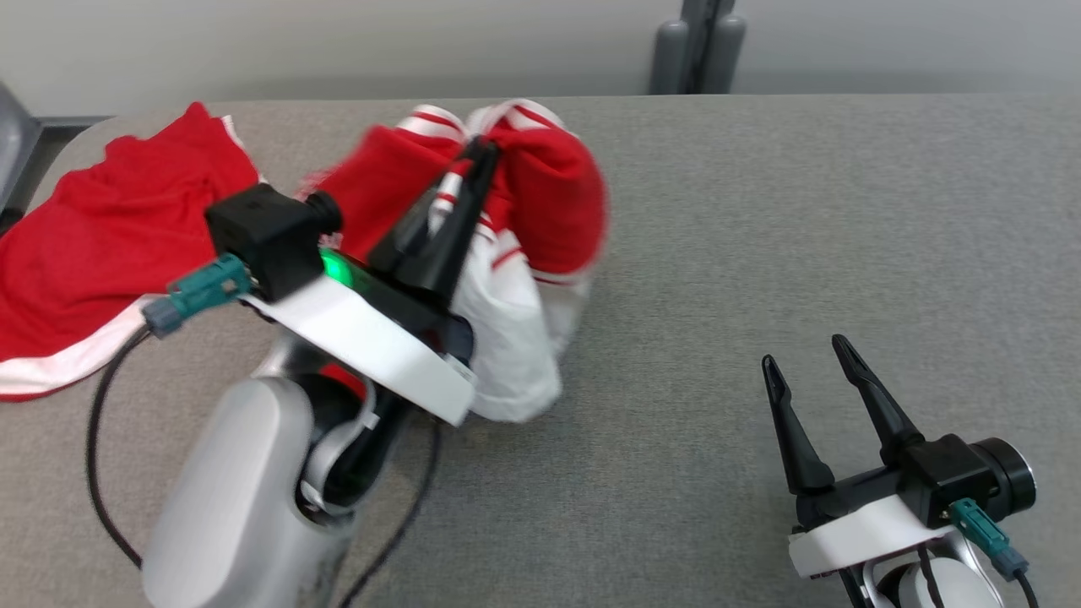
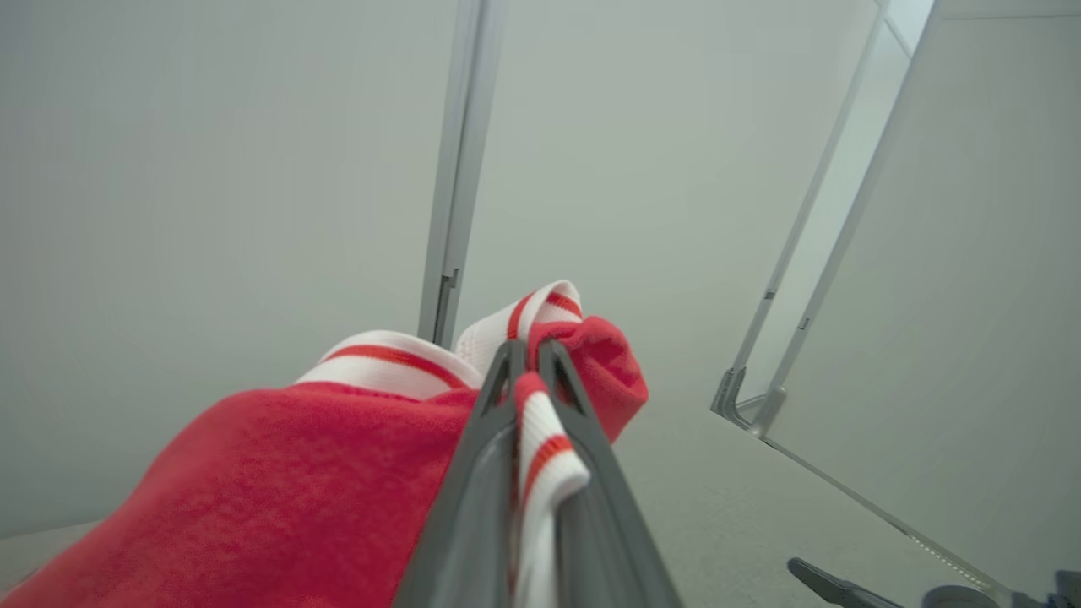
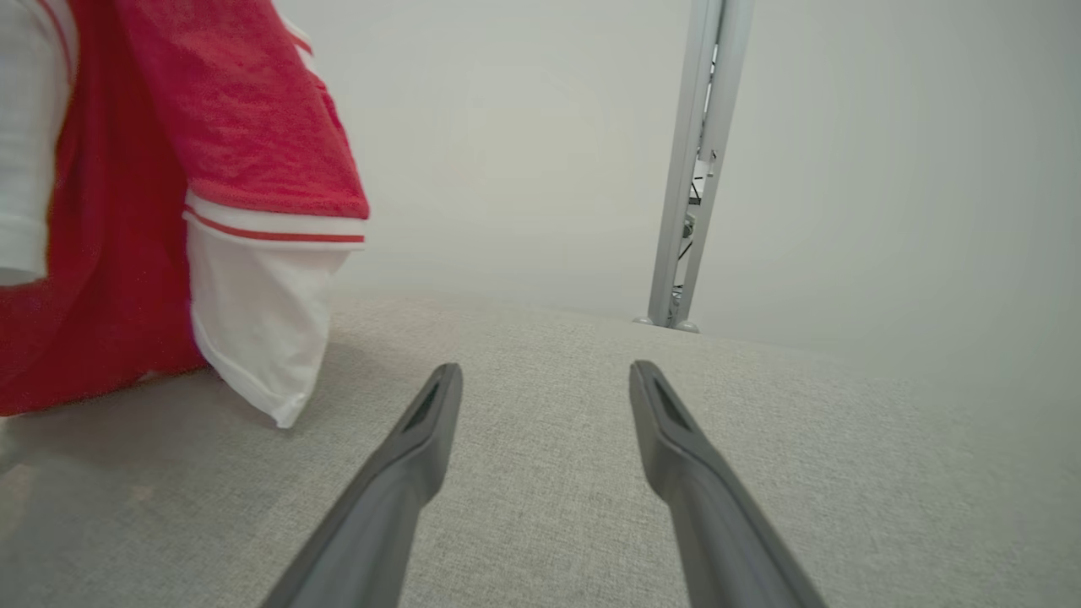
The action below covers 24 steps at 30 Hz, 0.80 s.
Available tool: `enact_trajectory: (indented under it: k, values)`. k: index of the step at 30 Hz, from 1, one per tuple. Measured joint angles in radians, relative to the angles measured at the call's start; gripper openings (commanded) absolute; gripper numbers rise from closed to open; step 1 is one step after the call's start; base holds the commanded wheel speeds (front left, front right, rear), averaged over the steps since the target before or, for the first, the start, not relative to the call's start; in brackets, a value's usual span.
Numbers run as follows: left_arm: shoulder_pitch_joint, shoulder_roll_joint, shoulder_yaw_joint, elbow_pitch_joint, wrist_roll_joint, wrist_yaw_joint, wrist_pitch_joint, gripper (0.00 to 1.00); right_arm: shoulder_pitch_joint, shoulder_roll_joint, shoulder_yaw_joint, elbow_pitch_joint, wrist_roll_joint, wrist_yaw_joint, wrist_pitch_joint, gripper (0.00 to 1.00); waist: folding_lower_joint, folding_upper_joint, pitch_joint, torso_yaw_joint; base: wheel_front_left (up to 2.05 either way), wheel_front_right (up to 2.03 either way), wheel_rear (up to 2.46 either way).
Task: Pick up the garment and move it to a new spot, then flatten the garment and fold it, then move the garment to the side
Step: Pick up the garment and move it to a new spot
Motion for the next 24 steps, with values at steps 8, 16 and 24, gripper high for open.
enact_trajectory:
  k: [8, 16, 24]
  values:
    - [0.063, -0.052, -0.129, -0.033, -0.015, 0.058, 0.123, 0.0, -0.006, 0.009, -0.007, -0.008, 0.015, 0.0, 0.0, 1.0, 0.0, 0.0, -0.003, -0.149, 0.0, 0.0, 0.0]
    - [0.051, -0.054, -0.198, 0.45, 0.029, 0.018, 0.009, 0.0, -0.005, 0.01, 0.007, -0.004, 0.063, 0.0, 0.0, 1.0, 0.0, 0.0, 0.037, -0.281, 0.0, 0.0, 0.0]
    - [0.021, -0.063, -0.213, 0.597, 0.095, 0.041, -0.255, 1.0, 0.033, 0.012, -0.04, -0.016, 0.037, 0.0, 0.0, 1.0, 0.0, 0.0, 0.004, -0.305, 0.0, 0.0, 0.0]
